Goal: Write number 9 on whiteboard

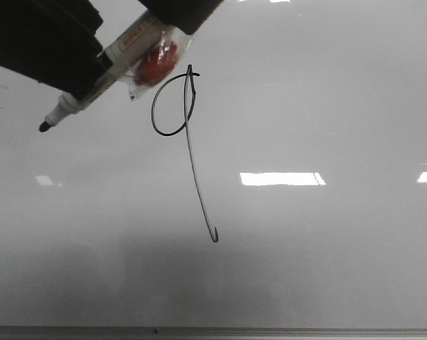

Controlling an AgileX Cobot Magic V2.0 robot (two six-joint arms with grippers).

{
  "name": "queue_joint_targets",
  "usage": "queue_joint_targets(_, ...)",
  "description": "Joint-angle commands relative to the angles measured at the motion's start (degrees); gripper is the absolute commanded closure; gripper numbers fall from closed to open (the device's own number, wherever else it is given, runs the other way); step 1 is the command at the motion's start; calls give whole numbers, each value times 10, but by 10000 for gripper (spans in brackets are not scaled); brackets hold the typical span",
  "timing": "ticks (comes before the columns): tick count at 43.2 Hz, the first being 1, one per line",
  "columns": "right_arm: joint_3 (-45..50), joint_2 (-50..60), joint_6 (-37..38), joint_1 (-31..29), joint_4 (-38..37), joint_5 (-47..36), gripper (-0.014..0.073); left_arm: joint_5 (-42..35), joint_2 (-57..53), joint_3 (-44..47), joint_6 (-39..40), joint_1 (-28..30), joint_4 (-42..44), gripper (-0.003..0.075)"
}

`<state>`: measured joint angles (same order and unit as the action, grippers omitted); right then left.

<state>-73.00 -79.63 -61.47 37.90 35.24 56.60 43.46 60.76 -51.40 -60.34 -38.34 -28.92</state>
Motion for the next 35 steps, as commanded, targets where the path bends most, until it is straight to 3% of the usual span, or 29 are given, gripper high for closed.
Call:
queue_joint_targets(1, -21, 20, -16, 5, 35, -11, 652, -33, -7, -20, -2, -5, -23, 403)
queue_joint_targets(16, -21, 20, -35, 6, 71, -16, 652, -19, -7, -20, -2, -5, -47, 542)
queue_joint_targets(26, -21, 20, -35, 6, 74, -20, 634, -18, -7, -20, -2, -5, -47, 719)
queue_joint_targets(31, -21, 20, -33, 6, 84, -34, 493, -18, -7, -20, -2, -5, -47, 739)
queue_joint_targets(35, -21, 20, -33, 6, 94, -39, 300, -16, -7, -20, -2, -5, -47, 739)
